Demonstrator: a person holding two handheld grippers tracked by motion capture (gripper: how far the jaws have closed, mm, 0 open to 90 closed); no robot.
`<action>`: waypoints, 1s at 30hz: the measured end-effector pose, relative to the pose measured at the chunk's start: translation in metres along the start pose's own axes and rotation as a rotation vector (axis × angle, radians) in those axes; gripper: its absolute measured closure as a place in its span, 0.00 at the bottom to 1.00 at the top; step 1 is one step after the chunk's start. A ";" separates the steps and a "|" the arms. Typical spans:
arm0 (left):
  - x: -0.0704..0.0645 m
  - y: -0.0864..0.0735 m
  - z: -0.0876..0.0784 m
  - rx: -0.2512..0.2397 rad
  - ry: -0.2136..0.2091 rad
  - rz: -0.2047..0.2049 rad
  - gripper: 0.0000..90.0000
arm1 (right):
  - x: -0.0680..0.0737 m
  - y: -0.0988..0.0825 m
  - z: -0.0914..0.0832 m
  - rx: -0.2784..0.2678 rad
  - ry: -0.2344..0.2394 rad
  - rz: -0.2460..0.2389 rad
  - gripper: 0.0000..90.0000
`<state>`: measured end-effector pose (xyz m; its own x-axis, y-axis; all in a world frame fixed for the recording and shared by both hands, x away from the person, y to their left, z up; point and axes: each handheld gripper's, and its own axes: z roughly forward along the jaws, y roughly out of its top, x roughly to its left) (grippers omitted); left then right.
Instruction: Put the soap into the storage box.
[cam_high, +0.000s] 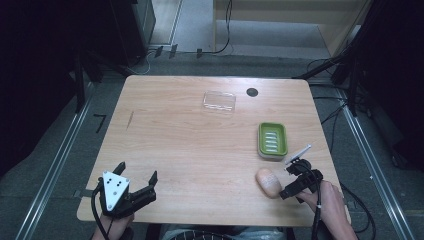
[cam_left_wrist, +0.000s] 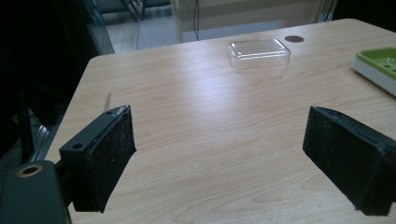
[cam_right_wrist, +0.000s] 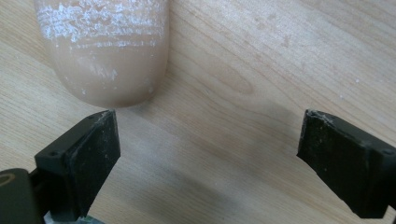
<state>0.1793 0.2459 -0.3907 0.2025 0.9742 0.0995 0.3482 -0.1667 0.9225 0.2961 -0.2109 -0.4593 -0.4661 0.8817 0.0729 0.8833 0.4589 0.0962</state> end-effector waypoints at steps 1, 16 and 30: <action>0.000 0.000 0.000 0.001 0.001 0.000 0.11 | 0.000 0.000 0.000 -0.003 0.000 0.003 0.07; 0.000 0.000 -0.001 -0.026 -0.021 -0.006 0.11 | 0.002 -0.004 -0.005 -0.021 -0.010 -0.002 0.05; -0.001 0.000 -0.002 -0.027 -0.004 -0.004 0.11 | 0.016 0.014 -0.003 -0.013 0.022 -0.044 0.05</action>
<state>0.1772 0.2454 -0.3895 0.2054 0.9741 0.0946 0.3242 -0.1590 0.9325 0.3008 -0.1913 -0.4541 -0.5054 0.8582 0.0902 0.8613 0.4953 0.1129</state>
